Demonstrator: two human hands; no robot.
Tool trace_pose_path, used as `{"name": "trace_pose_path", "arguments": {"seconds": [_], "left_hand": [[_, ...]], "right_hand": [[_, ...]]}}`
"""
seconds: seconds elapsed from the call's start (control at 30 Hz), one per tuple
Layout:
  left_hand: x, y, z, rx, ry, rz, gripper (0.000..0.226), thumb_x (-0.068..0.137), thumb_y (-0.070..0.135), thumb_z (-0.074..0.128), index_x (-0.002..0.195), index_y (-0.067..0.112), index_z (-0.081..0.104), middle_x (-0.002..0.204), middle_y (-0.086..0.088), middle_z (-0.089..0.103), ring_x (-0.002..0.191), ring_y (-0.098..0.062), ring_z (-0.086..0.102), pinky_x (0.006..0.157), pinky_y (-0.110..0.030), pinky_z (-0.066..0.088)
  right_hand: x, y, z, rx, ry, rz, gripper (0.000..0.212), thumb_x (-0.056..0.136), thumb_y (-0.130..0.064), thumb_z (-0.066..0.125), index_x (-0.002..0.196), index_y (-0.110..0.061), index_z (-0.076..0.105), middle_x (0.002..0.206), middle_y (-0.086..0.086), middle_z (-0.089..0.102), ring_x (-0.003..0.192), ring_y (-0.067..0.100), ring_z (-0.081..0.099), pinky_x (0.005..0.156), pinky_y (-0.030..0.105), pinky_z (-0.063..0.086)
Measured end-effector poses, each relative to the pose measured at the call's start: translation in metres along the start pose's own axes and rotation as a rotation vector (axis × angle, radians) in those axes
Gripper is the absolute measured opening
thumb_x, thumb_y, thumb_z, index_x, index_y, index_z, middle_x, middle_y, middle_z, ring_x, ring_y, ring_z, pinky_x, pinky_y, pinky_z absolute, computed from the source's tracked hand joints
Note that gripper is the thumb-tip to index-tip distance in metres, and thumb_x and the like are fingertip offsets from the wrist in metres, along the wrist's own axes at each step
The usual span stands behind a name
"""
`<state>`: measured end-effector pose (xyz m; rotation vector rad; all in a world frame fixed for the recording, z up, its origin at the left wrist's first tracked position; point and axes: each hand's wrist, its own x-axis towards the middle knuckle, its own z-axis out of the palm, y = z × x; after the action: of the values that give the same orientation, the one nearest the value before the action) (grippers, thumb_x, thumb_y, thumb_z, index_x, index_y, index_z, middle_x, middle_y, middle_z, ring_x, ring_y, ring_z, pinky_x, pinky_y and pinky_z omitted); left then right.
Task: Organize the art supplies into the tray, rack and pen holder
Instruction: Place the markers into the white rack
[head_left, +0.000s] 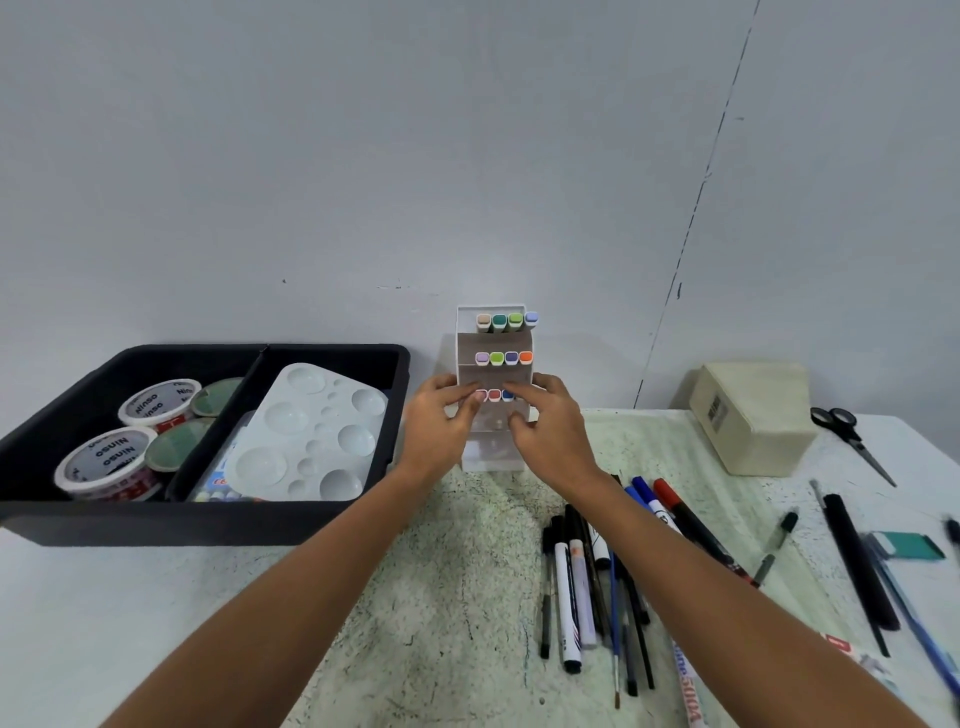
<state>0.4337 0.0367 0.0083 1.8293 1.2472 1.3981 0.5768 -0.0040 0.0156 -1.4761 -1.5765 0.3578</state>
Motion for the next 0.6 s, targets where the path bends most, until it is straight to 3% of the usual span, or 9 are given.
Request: {"name": "trace_pose_path", "arguments": {"seconds": [0.13, 0.2, 0.27, 0.37, 0.43, 0.6], "left_hand": [[-0.001, 0.008, -0.003, -0.004, 0.009, -0.001, 0.021, 0.086, 0.014, 0.07, 0.106, 0.008, 0.073, 0.097, 0.009, 0.067, 0.087, -0.003, 0.064, 0.079, -0.011, 0.049], [-0.007, 0.009, -0.003, -0.019, 0.009, 0.008, 0.023, 0.085, 0.012, 0.071, 0.108, 0.01, 0.073, 0.102, 0.009, 0.068, 0.089, 0.001, 0.063, 0.08, -0.009, 0.049], [-0.019, 0.004, -0.003, -0.004, 0.074, 0.0, 0.026, 0.084, 0.014, 0.072, 0.11, 0.013, 0.071, 0.109, 0.006, 0.064, 0.096, -0.002, 0.06, 0.079, -0.012, 0.05], [-0.043, -0.002, 0.0, 0.062, 0.167, 0.016, 0.02, 0.084, 0.014, 0.071, 0.104, 0.014, 0.07, 0.101, 0.003, 0.059, 0.087, -0.008, 0.057, 0.068, -0.024, 0.052], [-0.057, -0.006, 0.005, 0.129, 0.087, 0.095, 0.015, 0.086, 0.019, 0.067, 0.099, 0.013, 0.069, 0.096, 0.002, 0.061, 0.083, -0.01, 0.058, 0.067, -0.03, 0.054], [-0.071, 0.004, 0.051, 0.174, -0.185, 0.283, 0.032, 0.081, 0.036, 0.056, 0.094, 0.011, 0.071, 0.09, 0.002, 0.068, 0.084, -0.013, 0.061, 0.07, -0.038, 0.054]], "right_hand": [[0.0, -0.003, -0.005, -0.025, -0.042, 0.002, 0.046, 0.086, -0.002, 0.056, 0.13, -0.017, 0.059, 0.132, 0.005, 0.049, 0.117, 0.02, 0.052, 0.101, 0.033, 0.045], [-0.001, -0.001, -0.008, -0.033, -0.081, 0.001, 0.048, 0.087, -0.003, 0.056, 0.133, -0.016, 0.056, 0.135, 0.006, 0.048, 0.122, 0.022, 0.05, 0.103, 0.036, 0.044], [-0.004, 0.002, -0.011, -0.04, -0.108, -0.012, 0.05, 0.088, -0.005, 0.055, 0.136, -0.017, 0.053, 0.139, 0.007, 0.045, 0.125, 0.022, 0.047, 0.103, 0.04, 0.044], [-0.017, 0.009, -0.023, -0.033, -0.087, -0.033, 0.048, 0.09, -0.006, 0.055, 0.136, -0.019, 0.054, 0.135, 0.004, 0.046, 0.119, 0.02, 0.051, 0.098, 0.04, 0.049], [-0.026, 0.015, -0.034, -0.031, -0.068, -0.034, 0.045, 0.09, -0.006, 0.055, 0.133, -0.018, 0.056, 0.128, 0.003, 0.051, 0.106, 0.017, 0.057, 0.091, 0.038, 0.052], [-0.052, 0.043, -0.085, -0.085, 0.023, 0.107, 0.037, 0.089, -0.007, 0.054, 0.125, -0.015, 0.062, 0.121, 0.003, 0.06, 0.089, 0.012, 0.061, 0.085, 0.034, 0.052]]}}
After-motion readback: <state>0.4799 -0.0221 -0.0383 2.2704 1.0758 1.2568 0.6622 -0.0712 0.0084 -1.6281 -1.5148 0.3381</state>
